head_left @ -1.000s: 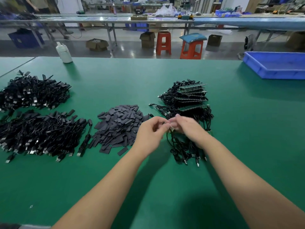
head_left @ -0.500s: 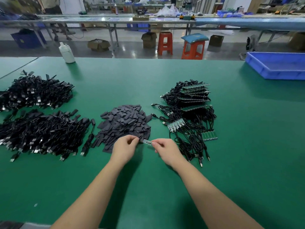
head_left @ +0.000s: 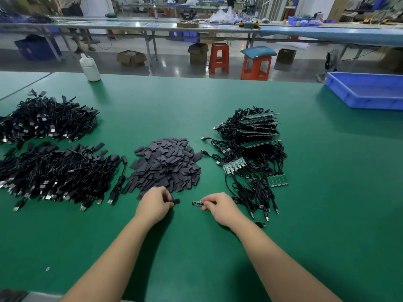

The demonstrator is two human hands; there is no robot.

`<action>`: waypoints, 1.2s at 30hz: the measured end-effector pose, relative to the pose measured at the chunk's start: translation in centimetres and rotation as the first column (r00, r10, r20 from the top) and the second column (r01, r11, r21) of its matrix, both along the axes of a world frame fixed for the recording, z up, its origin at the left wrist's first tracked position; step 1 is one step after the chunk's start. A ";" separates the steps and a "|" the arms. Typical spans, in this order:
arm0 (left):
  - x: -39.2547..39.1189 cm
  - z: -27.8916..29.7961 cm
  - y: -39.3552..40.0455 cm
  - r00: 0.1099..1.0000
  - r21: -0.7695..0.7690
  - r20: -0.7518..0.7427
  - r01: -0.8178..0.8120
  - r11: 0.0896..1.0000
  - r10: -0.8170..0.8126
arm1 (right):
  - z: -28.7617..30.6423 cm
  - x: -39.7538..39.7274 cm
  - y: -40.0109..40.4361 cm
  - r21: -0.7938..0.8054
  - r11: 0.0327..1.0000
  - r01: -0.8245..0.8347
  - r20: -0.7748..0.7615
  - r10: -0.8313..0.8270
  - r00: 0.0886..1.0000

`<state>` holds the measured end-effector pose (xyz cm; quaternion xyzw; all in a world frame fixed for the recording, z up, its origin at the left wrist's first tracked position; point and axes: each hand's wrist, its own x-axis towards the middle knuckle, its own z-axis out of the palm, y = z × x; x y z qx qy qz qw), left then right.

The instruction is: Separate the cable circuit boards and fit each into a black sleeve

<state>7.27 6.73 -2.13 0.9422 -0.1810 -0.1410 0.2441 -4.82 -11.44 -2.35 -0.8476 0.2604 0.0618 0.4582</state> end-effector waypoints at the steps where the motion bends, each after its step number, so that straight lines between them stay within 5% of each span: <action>1: -0.2 0.0 0.0 0.998 -0.035 -0.004 0.061 0.998 -0.061 | -0.1 -0.2 -0.1 0.055 0.998 0.017 0.009 -0.018 1.000; 7: -2.0 -0.5 -0.4 0.951 -0.369 -0.174 0.176 0.912 -0.254 | 0.1 -0.6 -0.3 0.267 0.964 0.023 0.029 -0.032 0.999; 16: -2.5 -1.4 -0.8 0.909 -0.080 0.149 0.403 0.912 -0.389 | -0.4 -0.6 -0.6 0.404 0.912 0.072 0.013 -0.085 0.996; 22: -2.7 -1.2 -0.3 0.900 -0.116 0.190 0.418 0.901 -0.393 | -0.7 -0.6 -0.9 0.550 0.820 0.158 -0.002 -0.187 0.982; 31: -3.3 -0.5 -0.8 0.921 -0.239 0.205 0.375 0.896 -0.331 | -0.7 -0.6 -1.0 0.552 0.821 0.145 -0.017 -0.163 0.987; 36: -3.1 -0.7 -0.9 0.900 -0.160 0.220 0.414 0.896 -0.377 | -0.7 -0.5 -1.0 0.545 0.826 0.140 -0.025 -0.151 0.988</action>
